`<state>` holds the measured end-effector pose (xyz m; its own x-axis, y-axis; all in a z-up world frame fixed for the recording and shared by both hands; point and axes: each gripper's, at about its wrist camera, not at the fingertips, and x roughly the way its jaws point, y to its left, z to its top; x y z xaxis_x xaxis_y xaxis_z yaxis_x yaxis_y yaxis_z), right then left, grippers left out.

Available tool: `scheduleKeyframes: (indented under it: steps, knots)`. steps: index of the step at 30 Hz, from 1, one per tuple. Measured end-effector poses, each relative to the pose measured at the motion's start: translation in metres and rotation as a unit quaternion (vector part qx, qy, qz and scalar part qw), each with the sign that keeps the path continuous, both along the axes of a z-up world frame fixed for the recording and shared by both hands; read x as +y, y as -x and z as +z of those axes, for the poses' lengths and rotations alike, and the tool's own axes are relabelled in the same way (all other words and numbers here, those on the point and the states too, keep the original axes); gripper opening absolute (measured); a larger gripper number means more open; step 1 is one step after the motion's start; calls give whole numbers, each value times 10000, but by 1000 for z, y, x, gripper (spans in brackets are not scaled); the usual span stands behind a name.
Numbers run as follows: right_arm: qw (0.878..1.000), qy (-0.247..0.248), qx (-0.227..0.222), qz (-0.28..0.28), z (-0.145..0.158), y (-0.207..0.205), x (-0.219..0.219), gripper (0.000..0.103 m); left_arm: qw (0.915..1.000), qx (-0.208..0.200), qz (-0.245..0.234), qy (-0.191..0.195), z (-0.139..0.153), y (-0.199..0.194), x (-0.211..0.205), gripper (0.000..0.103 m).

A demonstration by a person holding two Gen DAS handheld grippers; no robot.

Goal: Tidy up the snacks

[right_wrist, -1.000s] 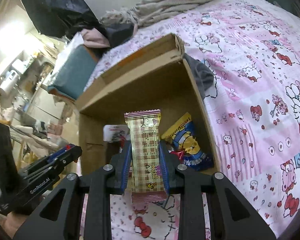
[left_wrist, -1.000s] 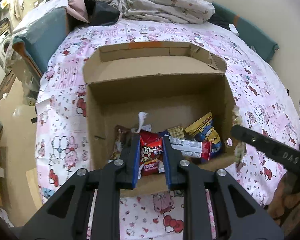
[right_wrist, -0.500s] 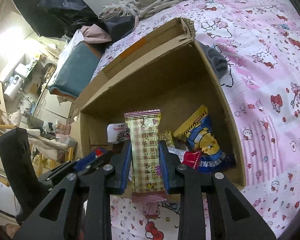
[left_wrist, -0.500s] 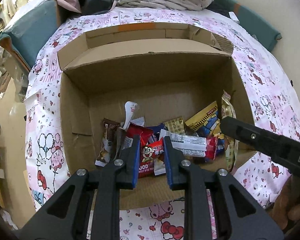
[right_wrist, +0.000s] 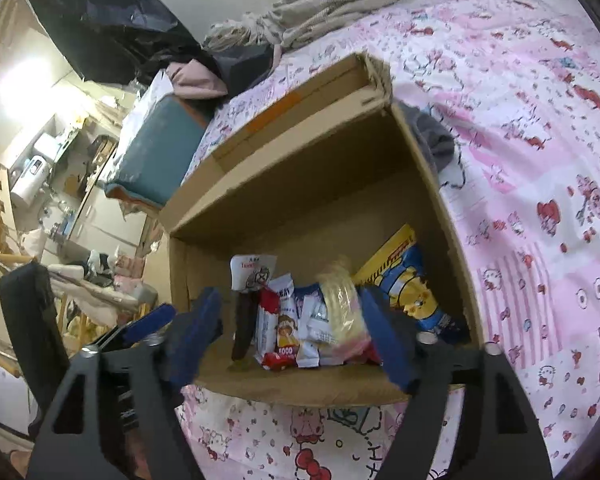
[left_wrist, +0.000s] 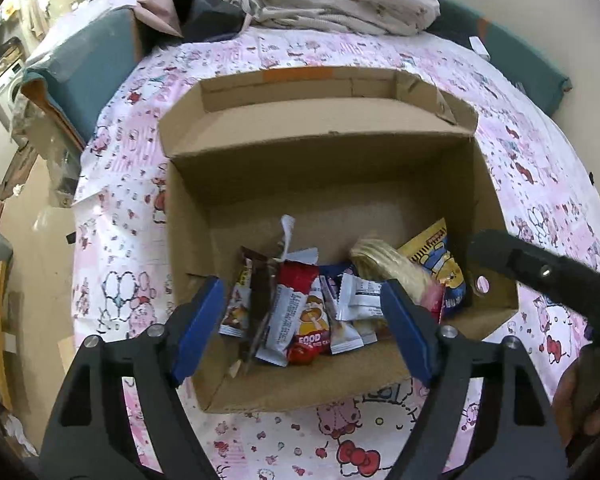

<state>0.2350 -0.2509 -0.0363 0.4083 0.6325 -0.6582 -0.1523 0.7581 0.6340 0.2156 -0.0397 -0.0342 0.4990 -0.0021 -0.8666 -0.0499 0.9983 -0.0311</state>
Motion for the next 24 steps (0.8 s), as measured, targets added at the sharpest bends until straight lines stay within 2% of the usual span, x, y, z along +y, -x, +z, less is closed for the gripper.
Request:
scheduleKeyframes:
  steps: [6,16,20,24]
  knots:
    - [9984,54,-549,-93,29,15,-3,95,9991,-356,171,-160,24,16,14,77]
    - [9919,258,-1205,-323,72,67,-16,102,9929,-1162,230,-62,70,64,36,78]
    - [9898,477,-1296,-342,75,90,-20,103,9919,-1245,240,78,78,89,45,93]
    - [9869,685,-1393,-433,76,111,-19,103,9915,-1254,343,47,79,110,53,103]
